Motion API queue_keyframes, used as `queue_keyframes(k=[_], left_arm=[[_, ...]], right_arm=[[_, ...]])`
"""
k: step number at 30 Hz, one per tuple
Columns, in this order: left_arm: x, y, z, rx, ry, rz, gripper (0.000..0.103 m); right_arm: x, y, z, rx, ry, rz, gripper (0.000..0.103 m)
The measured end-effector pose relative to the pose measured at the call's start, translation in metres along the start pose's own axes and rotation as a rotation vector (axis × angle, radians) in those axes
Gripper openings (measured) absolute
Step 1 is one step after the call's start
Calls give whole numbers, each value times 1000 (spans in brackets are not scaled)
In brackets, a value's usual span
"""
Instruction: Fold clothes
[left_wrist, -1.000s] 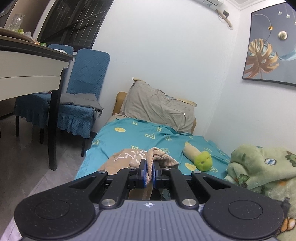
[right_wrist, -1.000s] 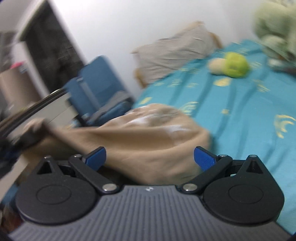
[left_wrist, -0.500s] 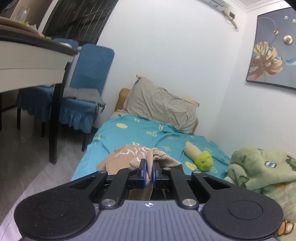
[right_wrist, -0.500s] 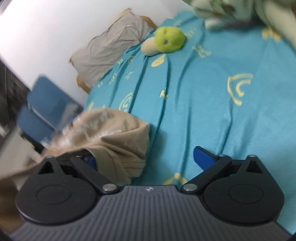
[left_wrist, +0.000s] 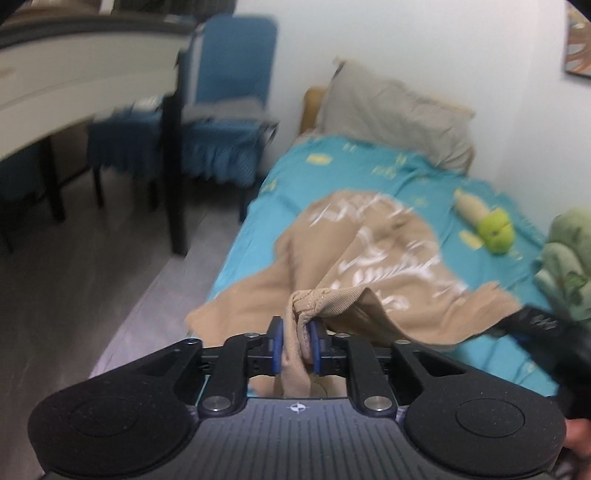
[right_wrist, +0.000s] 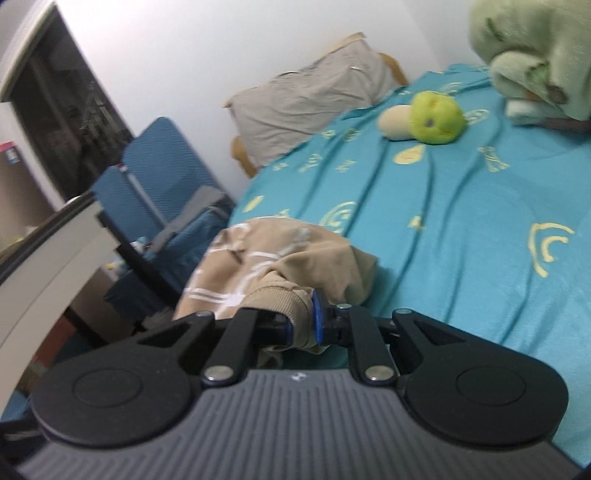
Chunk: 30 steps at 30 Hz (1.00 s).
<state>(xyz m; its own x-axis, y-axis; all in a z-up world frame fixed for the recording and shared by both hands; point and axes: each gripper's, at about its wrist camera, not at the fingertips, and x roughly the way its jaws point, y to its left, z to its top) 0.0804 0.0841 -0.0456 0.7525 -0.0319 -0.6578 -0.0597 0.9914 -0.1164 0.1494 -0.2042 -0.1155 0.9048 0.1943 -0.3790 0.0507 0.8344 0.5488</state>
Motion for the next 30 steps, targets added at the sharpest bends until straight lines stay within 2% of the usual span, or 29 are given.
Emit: queue_keyframes(k=[2, 4, 7, 9, 12, 17, 23, 27, 30], left_arm=[[0, 0, -2, 26, 17, 33, 30], [-4, -7, -3, 80, 10, 54, 56], [-9, -25, -6, 169, -10, 70, 72], [-8, -35, -8, 221, -13, 78, 78], [-1, -41, -8, 231, -25, 109, 79], [11, -26, 1, 94, -23, 97, 81], [25, -13, 8, -29, -8, 79, 81], [23, -2, 6, -81, 13, 183, 81], [14, 15, 5, -157, 39, 206, 82]], right_arm=[[-2, 7, 2, -32, -8, 31, 14], [-2, 14, 5, -58, -15, 63, 14], [-7, 20, 7, -74, -25, 113, 14], [-10, 22, 9, -71, -31, 138, 14], [-14, 23, 12, -55, -45, 153, 14], [-20, 22, 14, -19, -72, 186, 14], [-29, 31, 12, -78, -114, 231, 14], [-34, 33, 10, -98, -147, 166, 14], [-32, 26, 11, -68, -151, 74, 14]])
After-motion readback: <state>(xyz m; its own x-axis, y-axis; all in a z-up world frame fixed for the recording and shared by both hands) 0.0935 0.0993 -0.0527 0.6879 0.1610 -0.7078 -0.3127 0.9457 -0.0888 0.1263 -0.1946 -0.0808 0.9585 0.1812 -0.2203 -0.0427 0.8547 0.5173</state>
